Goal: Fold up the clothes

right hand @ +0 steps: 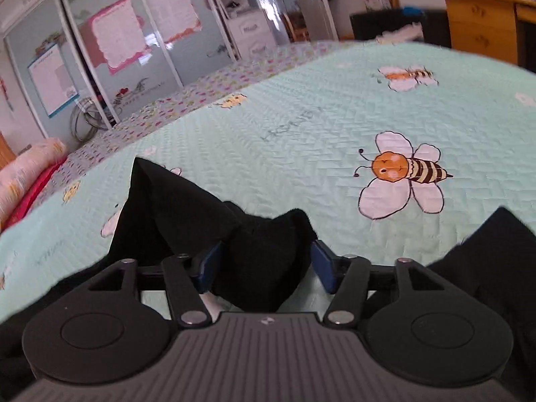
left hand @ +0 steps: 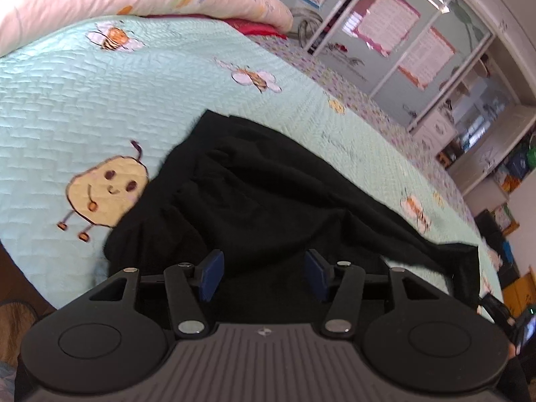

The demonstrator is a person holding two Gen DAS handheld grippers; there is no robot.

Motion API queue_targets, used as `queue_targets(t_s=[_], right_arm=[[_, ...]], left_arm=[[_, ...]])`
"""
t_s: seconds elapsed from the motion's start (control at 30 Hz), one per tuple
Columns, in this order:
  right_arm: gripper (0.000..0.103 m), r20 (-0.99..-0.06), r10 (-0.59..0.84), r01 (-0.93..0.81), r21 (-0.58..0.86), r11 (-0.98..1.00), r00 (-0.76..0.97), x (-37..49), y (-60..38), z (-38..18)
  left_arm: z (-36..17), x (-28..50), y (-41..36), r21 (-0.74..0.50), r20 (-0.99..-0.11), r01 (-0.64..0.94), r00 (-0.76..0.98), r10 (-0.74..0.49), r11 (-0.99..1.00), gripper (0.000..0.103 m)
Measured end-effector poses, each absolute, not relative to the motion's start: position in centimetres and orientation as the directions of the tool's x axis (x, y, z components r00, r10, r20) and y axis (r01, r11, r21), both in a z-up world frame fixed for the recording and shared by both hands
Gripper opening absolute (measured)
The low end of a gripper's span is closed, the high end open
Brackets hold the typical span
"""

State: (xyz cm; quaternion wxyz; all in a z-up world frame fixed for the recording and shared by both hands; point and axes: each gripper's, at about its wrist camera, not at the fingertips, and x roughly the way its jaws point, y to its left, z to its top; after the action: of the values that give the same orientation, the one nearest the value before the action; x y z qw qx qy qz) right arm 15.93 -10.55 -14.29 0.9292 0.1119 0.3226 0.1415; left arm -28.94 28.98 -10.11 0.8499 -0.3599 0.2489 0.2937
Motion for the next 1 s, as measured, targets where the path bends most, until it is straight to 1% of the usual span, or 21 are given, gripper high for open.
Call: queue_targets(t_s=[0.03,0.07,0.1,0.13,0.17,0.2,0.3,0.4,0.47,0.5,0.53,0.57,0.6,0.67,0.7,0.73,0.77,0.83,0.93,1.0], right_arm=[[0.070,-0.577,0.329,-0.198,0.278,0.940,0.748,15.8,-10.4,-14.8],[0.067,-0.596,0.313,-0.191,0.261,0.946,0.740,16.1,-10.2,-15.3],[0.036,-0.612,0.313,-0.179,0.272,0.946,0.726,16.8,-10.2,-15.9],[0.021,-0.627,0.334,-0.164,0.314,0.935,0.704,17.4,-10.4,-16.2],[0.014,-0.631,0.355,-0.146,0.359,0.922,0.690,17.7,-10.8,-16.2],[0.013,-0.609,0.376,-0.129,0.409,0.903,0.698,17.6,-11.4,-15.3],[0.013,-0.530,0.454,-0.134,0.533,0.835,0.716,16.0,-13.2,-10.6],[0.015,-0.538,0.483,-0.078,0.609,0.790,0.691,16.4,-14.5,-5.3],[0.022,-0.527,0.498,-0.009,0.681,0.732,0.689,19.8,-15.2,-2.9],[0.037,-0.512,0.504,0.025,0.718,0.695,0.695,21.8,-15.5,-1.8],[0.049,-0.485,0.507,0.041,0.750,0.660,0.712,24.0,-15.7,-0.9],[0.068,-0.434,0.504,0.011,0.766,0.643,0.746,26.4,-15.9,-0.5],[0.066,-0.429,0.477,0.013,0.754,0.657,0.767,28.4,-16.2,-0.5],[0.065,-0.534,0.377,0.147,0.701,0.698,0.757,29.3,-16.8,-1.3],[0.065,-0.552,0.366,0.160,0.688,0.708,0.749,29.0,-16.9,-1.9],[0.065,-0.517,0.417,0.086,0.698,0.711,0.747,28.0,-16.7,-2.9],[0.065,-0.516,0.444,0.045,0.688,0.725,0.733,27.0,-16.4,-4.3],[0.065,-0.570,0.445,0.035,0.641,0.767,0.690,25.3,-15.7,-7.7],[0.065,-0.620,0.460,0.050,0.628,0.777,0.636,24.9,-15.0,-12.8],[0.065,-0.593,0.478,0.077,0.675,0.733,0.647,25.7,-14.9,-14.7]], left_arm=[[-10.2,-28.7,28.8,-0.460,-0.639,-0.679,0.701,0.317,0.572,0.056],[-10.1,-28.5,28.7,-0.459,-0.640,-0.678,0.701,0.315,0.574,0.056],[-10.0,-28.6,28.6,-0.458,-0.638,-0.676,0.702,0.317,0.577,0.056],[-9.8,-28.6,28.4,-0.457,-0.635,-0.675,0.704,0.319,0.579,0.056],[-9.7,-28.6,28.3,-0.455,-0.632,-0.674,0.705,0.321,0.582,0.056],[-9.5,-28.7,28.2,-0.454,-0.629,-0.672,0.707,0.323,0.585,0.056],[-10.0,-28.6,28.3,-0.450,-0.645,-0.685,0.693,0.322,0.573,0.056],[-10.6,-28.4,28.3,-0.446,-0.662,-0.696,0.680,0.315,0.563,0.056],[-10.8,-27.9,28.0,-0.443,-0.675,-0.695,0.675,0.300,0.567,0.056],[-10.9,-27.6,27.7,-0.439,-0.680,-0.692,0.673,0.292,0.573,0.056],[-10.8,-27.6,27.5,-0.439,-0.681,-0.689,0.673,0.286,0.577,0.056],[-10.8,-27.6,27.2,-0.442,-0.678,-0.684,0.678,0.284,0.580,0.056],[-10.8,-27.6,27.0,-0.446,-0.674,-0.679,0.683,0.281,0.583,0.056],[-10.8,-27.7,26.5,-0.453,-0.666,-0.669,0.693,0.275,0.590,0.058],[-11.0,-27.7,26.6,-0.455,-0.668,-0.668,0.693,0.270,0.588,0.058],[-11.1,-27.5,26.7,-0.455,-0.672,-0.665,0.693,0.262,0.592,0.058],[-11.2,-27.3,26.7,-0.449,-0.674,-0.661,0.692,0.257,0.601,0.058],[-10.8,-26.8,26.7,-0.443,-0.668,-0.653,0.698,0.260,0.615,0.058],[-10.3,-26.7,26.8,-0.442,-0.649,-0.646,0.709,0.276,0.622,0.058],[-10.2,-26.8,27.0,-0.434,-0.645,-0.657,0.704,0.296,0.616,0.058]])
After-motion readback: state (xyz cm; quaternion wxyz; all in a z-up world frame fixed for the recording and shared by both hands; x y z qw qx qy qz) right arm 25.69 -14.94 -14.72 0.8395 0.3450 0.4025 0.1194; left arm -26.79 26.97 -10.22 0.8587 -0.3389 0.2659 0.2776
